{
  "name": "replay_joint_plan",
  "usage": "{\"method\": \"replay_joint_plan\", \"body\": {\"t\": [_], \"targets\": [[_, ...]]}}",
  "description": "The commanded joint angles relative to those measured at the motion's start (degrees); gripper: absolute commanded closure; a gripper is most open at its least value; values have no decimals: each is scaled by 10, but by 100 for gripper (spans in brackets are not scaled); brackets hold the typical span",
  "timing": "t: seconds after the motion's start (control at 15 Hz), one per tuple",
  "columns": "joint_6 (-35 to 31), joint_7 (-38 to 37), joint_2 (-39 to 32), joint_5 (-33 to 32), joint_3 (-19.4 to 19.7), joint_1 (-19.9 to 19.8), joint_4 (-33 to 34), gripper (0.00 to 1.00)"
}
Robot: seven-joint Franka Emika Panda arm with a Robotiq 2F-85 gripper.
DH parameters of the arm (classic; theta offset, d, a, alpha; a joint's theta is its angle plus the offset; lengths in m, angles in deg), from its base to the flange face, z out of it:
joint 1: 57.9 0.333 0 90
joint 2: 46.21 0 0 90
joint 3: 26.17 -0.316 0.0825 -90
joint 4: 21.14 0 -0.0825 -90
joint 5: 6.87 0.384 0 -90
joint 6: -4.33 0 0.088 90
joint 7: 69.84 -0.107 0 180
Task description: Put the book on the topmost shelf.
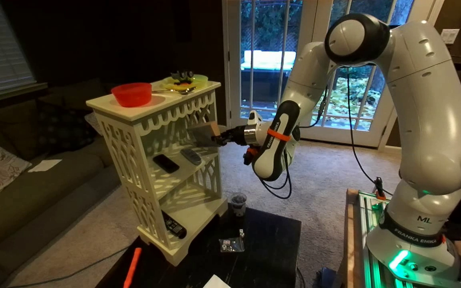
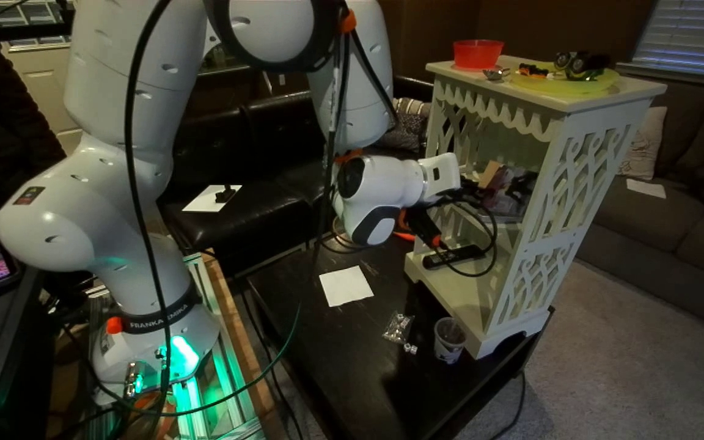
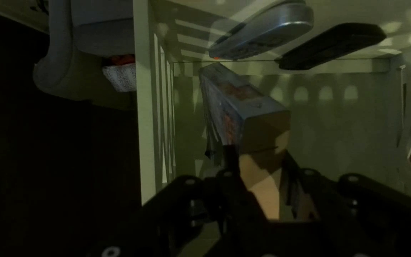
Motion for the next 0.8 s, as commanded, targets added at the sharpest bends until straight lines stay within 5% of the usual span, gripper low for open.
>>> {"method": "replay_joint_plan", "body": {"t": [0.0,0.27,0.73], "targets": [[-3,-59,13,-9,97,89,1,93],[-17,-81,-25,-1,148,144,39,93],[-18,-128,-100,-1,160,166,132,93]]}}
